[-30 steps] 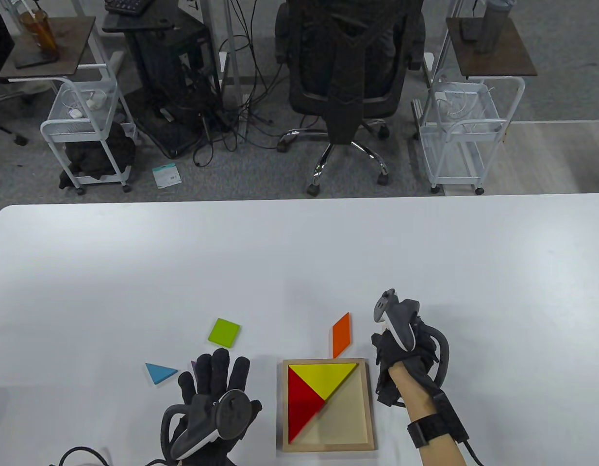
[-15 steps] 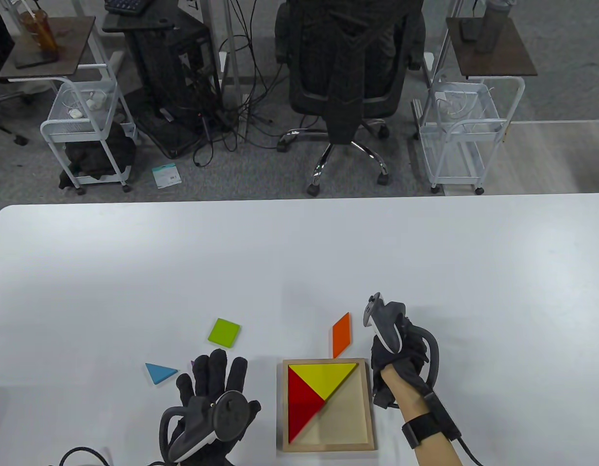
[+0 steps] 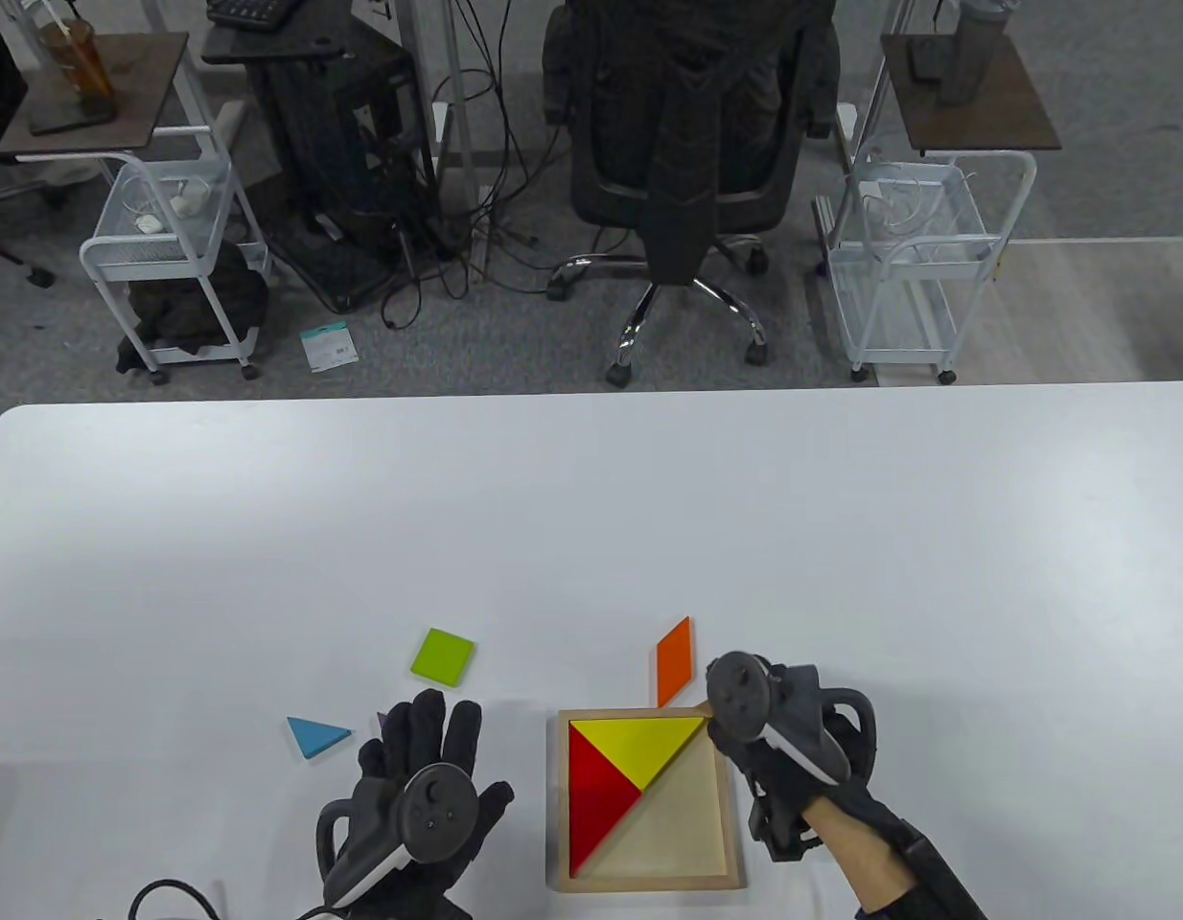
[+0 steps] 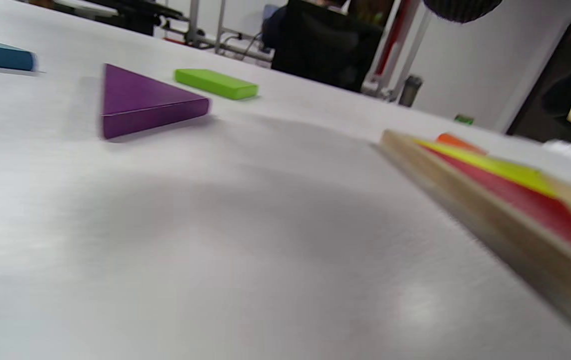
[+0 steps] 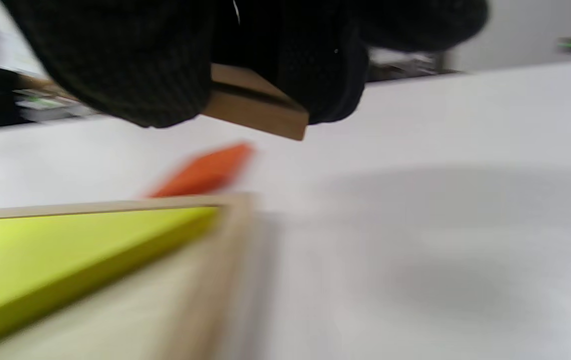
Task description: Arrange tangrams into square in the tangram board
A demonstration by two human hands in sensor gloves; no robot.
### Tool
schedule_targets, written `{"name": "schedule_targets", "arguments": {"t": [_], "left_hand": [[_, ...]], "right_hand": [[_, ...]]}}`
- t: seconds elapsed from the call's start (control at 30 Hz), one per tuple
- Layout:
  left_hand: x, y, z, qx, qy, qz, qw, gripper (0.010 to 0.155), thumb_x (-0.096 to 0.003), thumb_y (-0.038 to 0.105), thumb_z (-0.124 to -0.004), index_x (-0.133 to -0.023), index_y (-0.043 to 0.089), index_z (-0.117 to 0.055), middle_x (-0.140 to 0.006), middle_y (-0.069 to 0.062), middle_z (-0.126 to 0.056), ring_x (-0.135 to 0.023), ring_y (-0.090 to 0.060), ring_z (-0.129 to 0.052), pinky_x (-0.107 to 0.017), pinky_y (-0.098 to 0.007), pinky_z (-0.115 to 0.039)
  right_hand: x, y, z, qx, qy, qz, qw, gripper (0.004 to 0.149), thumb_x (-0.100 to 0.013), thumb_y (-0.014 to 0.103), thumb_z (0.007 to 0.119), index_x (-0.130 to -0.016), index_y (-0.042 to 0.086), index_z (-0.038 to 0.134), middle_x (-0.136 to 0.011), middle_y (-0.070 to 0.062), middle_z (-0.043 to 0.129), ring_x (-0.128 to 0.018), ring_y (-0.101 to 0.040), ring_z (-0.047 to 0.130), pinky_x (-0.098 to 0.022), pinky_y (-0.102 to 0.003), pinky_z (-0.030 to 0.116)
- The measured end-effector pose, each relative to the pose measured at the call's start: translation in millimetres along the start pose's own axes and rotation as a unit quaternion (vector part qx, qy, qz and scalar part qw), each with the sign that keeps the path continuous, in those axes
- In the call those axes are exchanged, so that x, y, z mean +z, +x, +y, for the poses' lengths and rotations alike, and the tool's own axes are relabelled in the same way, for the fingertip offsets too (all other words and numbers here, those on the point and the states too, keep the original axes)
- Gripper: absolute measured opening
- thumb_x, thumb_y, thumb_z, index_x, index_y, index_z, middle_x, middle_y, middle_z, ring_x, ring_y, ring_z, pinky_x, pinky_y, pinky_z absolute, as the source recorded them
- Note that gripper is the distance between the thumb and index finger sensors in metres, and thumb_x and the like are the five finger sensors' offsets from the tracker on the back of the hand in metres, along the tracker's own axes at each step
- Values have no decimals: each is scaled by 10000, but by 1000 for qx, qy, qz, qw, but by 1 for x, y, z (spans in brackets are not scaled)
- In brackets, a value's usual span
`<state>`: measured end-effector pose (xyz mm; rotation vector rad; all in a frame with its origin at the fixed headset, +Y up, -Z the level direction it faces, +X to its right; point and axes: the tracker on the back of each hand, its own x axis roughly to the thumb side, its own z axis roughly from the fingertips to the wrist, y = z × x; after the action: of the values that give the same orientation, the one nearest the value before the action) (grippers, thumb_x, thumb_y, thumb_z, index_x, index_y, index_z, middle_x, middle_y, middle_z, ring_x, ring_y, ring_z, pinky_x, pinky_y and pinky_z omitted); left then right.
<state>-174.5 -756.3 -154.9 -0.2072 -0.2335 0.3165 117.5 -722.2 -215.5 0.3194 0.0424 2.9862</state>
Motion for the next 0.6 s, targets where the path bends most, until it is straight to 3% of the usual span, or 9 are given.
{"name": "schedule_targets", "arguments": {"t": [0.1,0.2,0.33,0.47,0.6], "left_hand": [[3,6,-1,58,27,-30,997,764,-554,561,-572,-1120,125,-301,-1112,-366,-347,-948,-654,-558,-646,-647,-734],[4,14,-5,123,36,-68,989,744,-543,577,-590,-1080,70,-502,-1035,-343,-627,-842,-567,-823,-527,-496,-906],[2,27,-12,212,8,-109,971,709,-524,591,-637,-976,49,-706,-887,-259,-862,-659,-416,-1029,-366,-331,-982],[-2,34,-21,262,-49,-115,957,668,-517,582,-675,-919,58,-778,-798,-212,-940,-549,-348,-1072,-288,-277,-975],[-5,35,-25,256,-52,-108,959,616,-523,563,-682,-869,75,-827,-722,-172,-987,-465,-306,-1087,-226,-247,-963]], "right_hand": [[23,32,-4,19,-23,-119,993,597,-313,375,892,-879,269,732,-916,-82,763,-647,-225,904,-324,-304,818],[40,58,-4,44,-44,-196,979,598,-311,375,890,-877,273,728,-917,-75,760,-650,-218,902,-337,-305,821],[52,80,-2,55,-54,-248,966,598,-311,375,886,-877,266,728,-914,-79,761,-646,-217,904,-334,-303,824],[54,88,1,49,-55,-259,963,601,-312,382,881,-879,263,725,-909,-80,764,-640,-215,905,-330,-299,824],[51,89,6,43,-47,-254,965,606,-309,391,876,-881,259,723,-905,-83,767,-634,-215,905,-326,-298,823]]}}
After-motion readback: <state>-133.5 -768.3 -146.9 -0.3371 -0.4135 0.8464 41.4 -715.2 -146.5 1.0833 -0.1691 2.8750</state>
